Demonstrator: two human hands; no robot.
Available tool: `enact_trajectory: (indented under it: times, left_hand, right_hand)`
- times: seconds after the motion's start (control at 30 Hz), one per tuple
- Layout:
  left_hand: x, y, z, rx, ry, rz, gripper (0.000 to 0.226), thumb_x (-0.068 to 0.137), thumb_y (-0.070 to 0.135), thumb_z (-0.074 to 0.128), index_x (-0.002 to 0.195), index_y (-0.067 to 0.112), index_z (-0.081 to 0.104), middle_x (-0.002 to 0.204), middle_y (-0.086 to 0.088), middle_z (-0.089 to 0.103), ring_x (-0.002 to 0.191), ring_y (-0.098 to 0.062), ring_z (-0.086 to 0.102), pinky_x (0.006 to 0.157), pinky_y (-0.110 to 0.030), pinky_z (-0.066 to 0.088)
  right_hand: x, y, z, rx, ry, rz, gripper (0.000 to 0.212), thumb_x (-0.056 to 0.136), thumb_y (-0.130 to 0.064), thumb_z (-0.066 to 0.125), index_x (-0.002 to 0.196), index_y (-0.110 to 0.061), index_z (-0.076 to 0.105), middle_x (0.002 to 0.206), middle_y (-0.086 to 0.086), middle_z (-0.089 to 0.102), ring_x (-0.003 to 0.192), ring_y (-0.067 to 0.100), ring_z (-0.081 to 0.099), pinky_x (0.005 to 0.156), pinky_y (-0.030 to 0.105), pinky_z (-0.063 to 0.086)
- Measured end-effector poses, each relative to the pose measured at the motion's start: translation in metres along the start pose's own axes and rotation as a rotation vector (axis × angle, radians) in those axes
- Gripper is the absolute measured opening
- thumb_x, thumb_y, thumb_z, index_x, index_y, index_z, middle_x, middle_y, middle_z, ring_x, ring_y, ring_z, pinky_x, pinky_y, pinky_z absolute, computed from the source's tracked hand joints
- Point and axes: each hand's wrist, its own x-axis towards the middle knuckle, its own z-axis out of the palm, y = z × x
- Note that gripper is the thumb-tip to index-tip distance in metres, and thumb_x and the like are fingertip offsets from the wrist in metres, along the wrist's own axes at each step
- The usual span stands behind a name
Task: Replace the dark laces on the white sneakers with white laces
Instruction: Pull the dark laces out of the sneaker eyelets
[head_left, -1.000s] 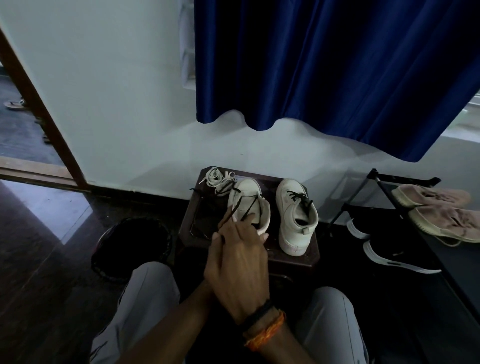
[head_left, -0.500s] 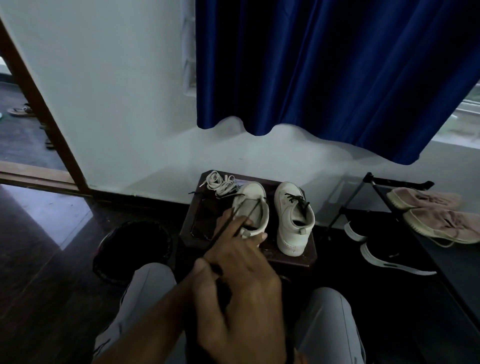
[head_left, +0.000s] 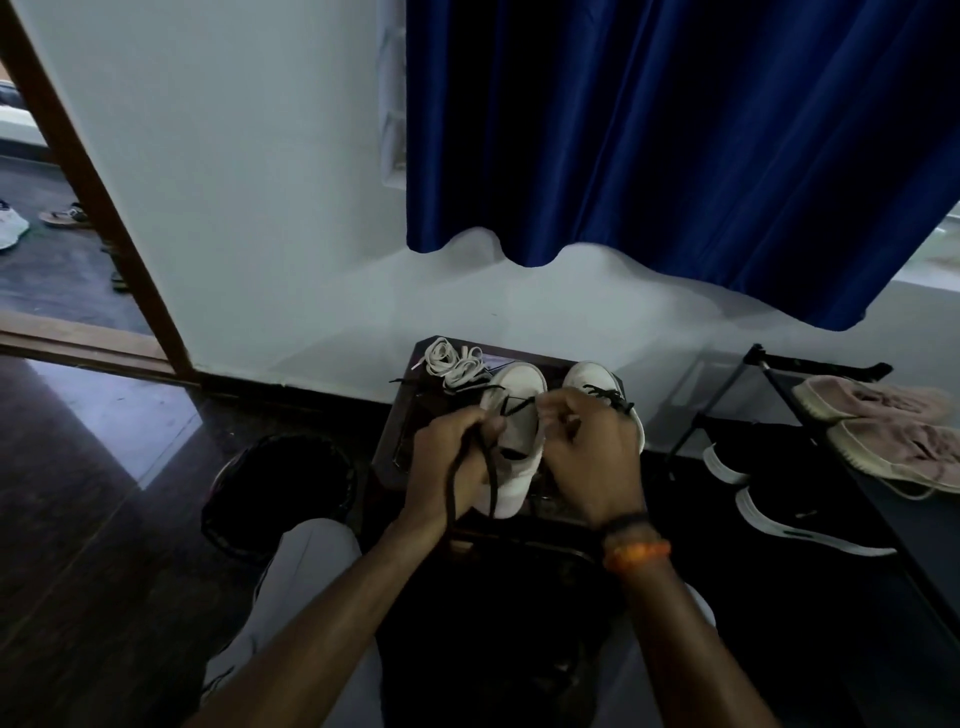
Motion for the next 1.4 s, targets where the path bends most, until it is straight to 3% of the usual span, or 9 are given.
enact_trajectory:
  times: [0.2,0.3,0.47,0.6,0.73,0.9,1.03,1.2,1.4]
  left_hand:
    - [0.035,0.025,-0.019,-0.103,-0.124,0.104,0.018,0.097,0.016,0.066,0.084,0.006,0.073,0.069,-0.004,0.069,0.062,-0.023,0.065,0.062,-0.025,0.051]
    - [0.046,0.026,-0.022,-0.073,-0.268,0.201,0.009,0.091,0.016,0.074,0.095,0.009,0.075,0.076,0.003,0.072,0.069,-0.016,0.069,0.069,-0.031,0.056]
    - [0.044,-0.012,-0.019,0.093,-0.289,0.161,0.077,0.07,0.014,0.089,0.135,0.019,0.049,0.1,0.002,0.062,0.084,-0.015,0.061,0.072,-0.015,0.046]
    - [0.035,-0.031,-0.008,0.182,-0.302,0.218,0.07,0.065,0.026,0.092,0.125,0.019,0.057,0.118,0.003,0.046,0.1,-0.014,0.056,0.077,-0.009,0.043]
    - [0.022,-0.044,-0.006,0.272,-0.345,0.383,0.052,0.065,0.038,0.076,0.108,0.012,0.062,0.136,-0.002,0.039,0.119,-0.02,0.048,0.094,-0.033,0.05]
    - [0.017,-0.049,0.0,0.372,-0.319,0.238,0.086,0.061,0.072,0.079,0.125,0.016,0.064,0.149,0.001,0.042,0.13,-0.023,0.043,0.103,-0.033,0.045]
    - [0.02,-0.039,0.003,0.378,-0.289,0.255,0.081,0.068,0.063,0.082,0.13,0.014,0.062,0.14,-0.001,0.055,0.127,-0.021,0.052,0.101,-0.033,0.048]
    - [0.023,-0.03,0.006,0.474,-0.259,0.246,0.071,0.07,0.069,0.055,0.095,0.004,0.067,0.108,-0.007,0.065,0.097,-0.031,0.063,0.071,-0.038,0.054]
    - [0.026,-0.029,0.007,0.46,-0.256,0.28,0.078,0.074,0.051,0.037,0.117,-0.008,0.065,0.12,-0.021,0.067,0.108,-0.04,0.066,0.086,-0.05,0.057]
  right_hand:
    - [0.057,0.01,0.025,-0.419,-0.453,-0.232,0.028,0.075,-0.029,0.077,0.102,-0.021,0.073,0.103,0.011,0.067,0.103,0.036,0.056,0.086,0.04,0.042]
    - [0.069,0.018,0.04,-0.452,-0.364,-0.185,0.015,0.087,-0.018,0.063,0.096,-0.009,0.072,0.104,0.019,0.068,0.104,0.039,0.059,0.076,0.038,0.04]
    - [0.07,0.036,0.052,-0.375,-0.245,-0.168,0.022,0.084,-0.018,0.058,0.09,-0.018,0.079,0.088,0.013,0.071,0.088,0.037,0.064,0.069,0.039,0.051]
    - [0.065,0.039,0.053,-0.291,-0.163,-0.186,0.034,0.074,-0.002,0.058,0.093,-0.019,0.08,0.088,0.012,0.073,0.085,0.038,0.06,0.068,0.038,0.049]
    - [0.065,0.037,0.054,-0.175,-0.108,-0.14,0.026,0.083,-0.003,0.065,0.097,-0.017,0.082,0.095,0.009,0.077,0.09,0.035,0.062,0.074,0.03,0.043]
    - [0.058,0.035,0.058,-0.156,-0.061,-0.143,0.026,0.083,-0.006,0.063,0.095,-0.019,0.081,0.091,0.006,0.077,0.088,0.033,0.063,0.071,0.029,0.04]
    - [0.044,0.026,0.045,-0.069,0.034,-0.148,0.035,0.076,-0.017,0.049,0.09,-0.017,0.081,0.087,0.004,0.076,0.083,0.03,0.062,0.071,0.035,0.048]
    - [0.015,0.009,0.027,-0.036,0.167,-0.229,0.018,0.081,-0.005,0.071,0.09,-0.016,0.08,0.082,0.0,0.074,0.079,0.024,0.063,0.073,0.036,0.051]
    - [-0.048,-0.004,0.014,0.017,0.228,-0.366,0.041,0.067,0.015,0.081,0.093,-0.016,0.08,0.09,-0.01,0.071,0.089,0.005,0.057,0.085,0.007,0.036]
